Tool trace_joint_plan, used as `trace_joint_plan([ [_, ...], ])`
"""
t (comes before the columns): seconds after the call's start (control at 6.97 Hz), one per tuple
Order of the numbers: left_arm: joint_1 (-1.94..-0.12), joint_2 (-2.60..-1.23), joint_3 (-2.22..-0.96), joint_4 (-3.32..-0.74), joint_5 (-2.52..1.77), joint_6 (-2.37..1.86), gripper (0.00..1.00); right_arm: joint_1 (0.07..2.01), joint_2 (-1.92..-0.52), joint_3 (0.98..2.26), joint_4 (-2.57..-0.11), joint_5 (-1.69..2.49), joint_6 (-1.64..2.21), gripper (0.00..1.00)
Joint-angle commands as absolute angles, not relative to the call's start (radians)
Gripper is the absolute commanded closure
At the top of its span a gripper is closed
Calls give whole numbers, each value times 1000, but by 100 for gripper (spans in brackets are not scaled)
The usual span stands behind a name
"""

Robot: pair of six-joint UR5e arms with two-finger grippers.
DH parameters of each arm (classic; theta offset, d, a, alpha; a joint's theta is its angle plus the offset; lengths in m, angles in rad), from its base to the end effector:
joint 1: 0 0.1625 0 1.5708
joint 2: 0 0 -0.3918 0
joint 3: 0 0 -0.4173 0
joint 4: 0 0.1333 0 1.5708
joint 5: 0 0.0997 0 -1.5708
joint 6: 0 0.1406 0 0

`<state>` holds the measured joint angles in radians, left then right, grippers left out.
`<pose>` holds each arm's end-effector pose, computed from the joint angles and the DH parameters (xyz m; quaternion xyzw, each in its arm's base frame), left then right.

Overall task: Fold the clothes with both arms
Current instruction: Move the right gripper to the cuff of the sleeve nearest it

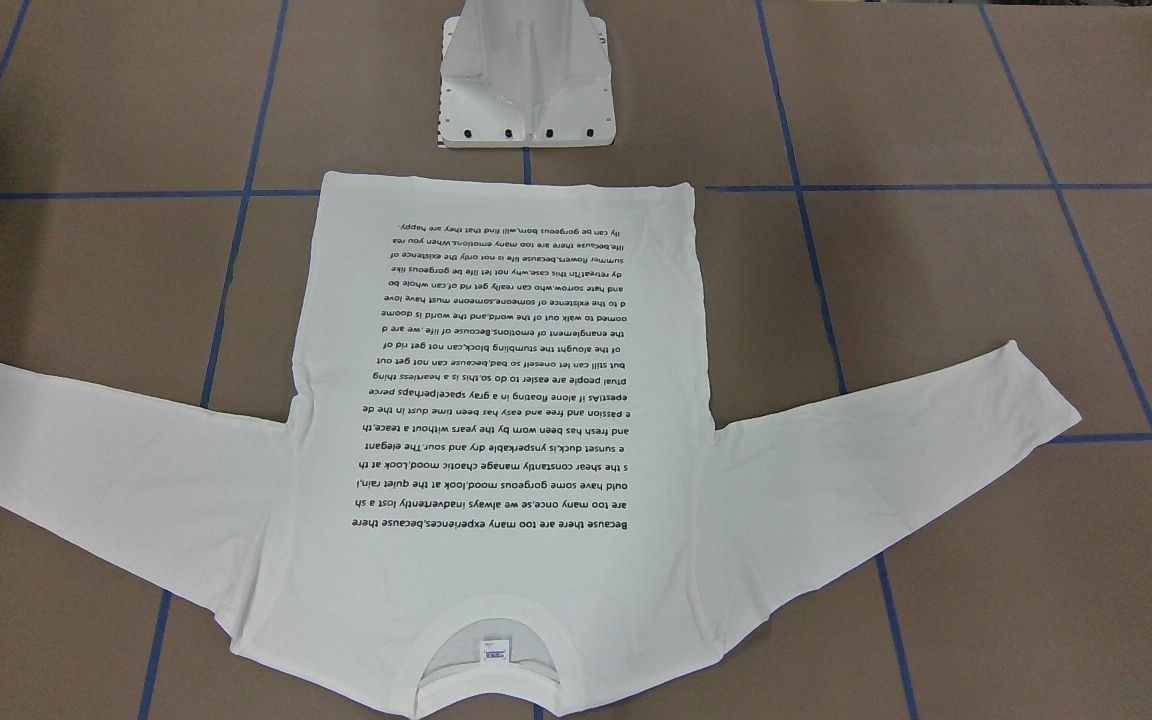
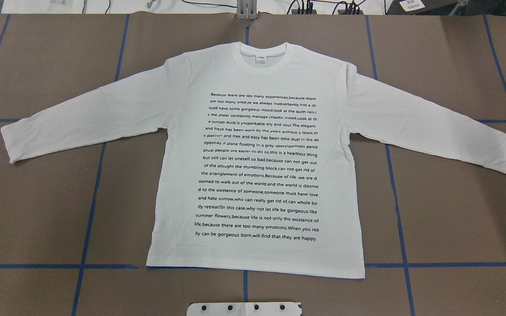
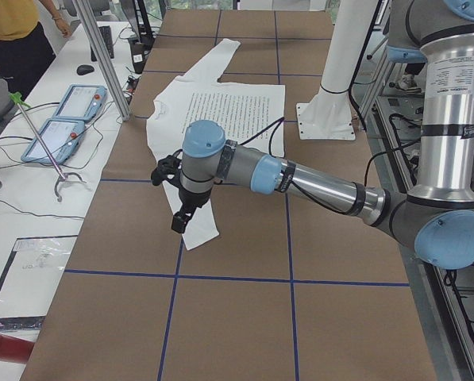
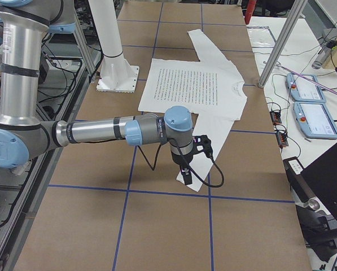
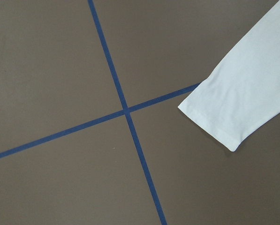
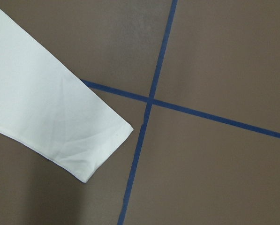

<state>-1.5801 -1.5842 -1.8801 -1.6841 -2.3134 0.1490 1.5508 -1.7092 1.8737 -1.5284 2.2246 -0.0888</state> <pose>-0.0432 -0.5347 0.4737 0.2289 0.3372 0.1418 0.9021 0.0382 -0.4790 0.5710 0.1087 -0.3158 -0.0843 0.9388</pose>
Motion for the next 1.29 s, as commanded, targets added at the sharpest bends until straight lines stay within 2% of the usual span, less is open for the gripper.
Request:
trace_joint_plan([
  [0.0,-1580,-1628,-1827,-1950,-2303,66,0,1551,-1698,1870,-1496,2275,-75,0],
  [0.14,-1580,-1628,-1827,-1959,-2303,60,0,1539,-1715,1820,-1395,2278,80,1],
  [0.43,-1583,-1628,-1839,-1962,-2306,60,0,1423,-1761,1603,-871,2269,479,3],
  [0.57,-1583,-1628,-1842,-1963,-2309,60,0,1313,-1761,1519,-659,2196,702,9],
  [0.86,-1585,-1626,-1844,-1963,-2310,61,0,1186,-1759,1457,-534,2093,843,26],
  [1.15,-1586,-1626,-1844,-1963,-2313,63,0,1116,-1747,1457,-534,2036,890,34],
])
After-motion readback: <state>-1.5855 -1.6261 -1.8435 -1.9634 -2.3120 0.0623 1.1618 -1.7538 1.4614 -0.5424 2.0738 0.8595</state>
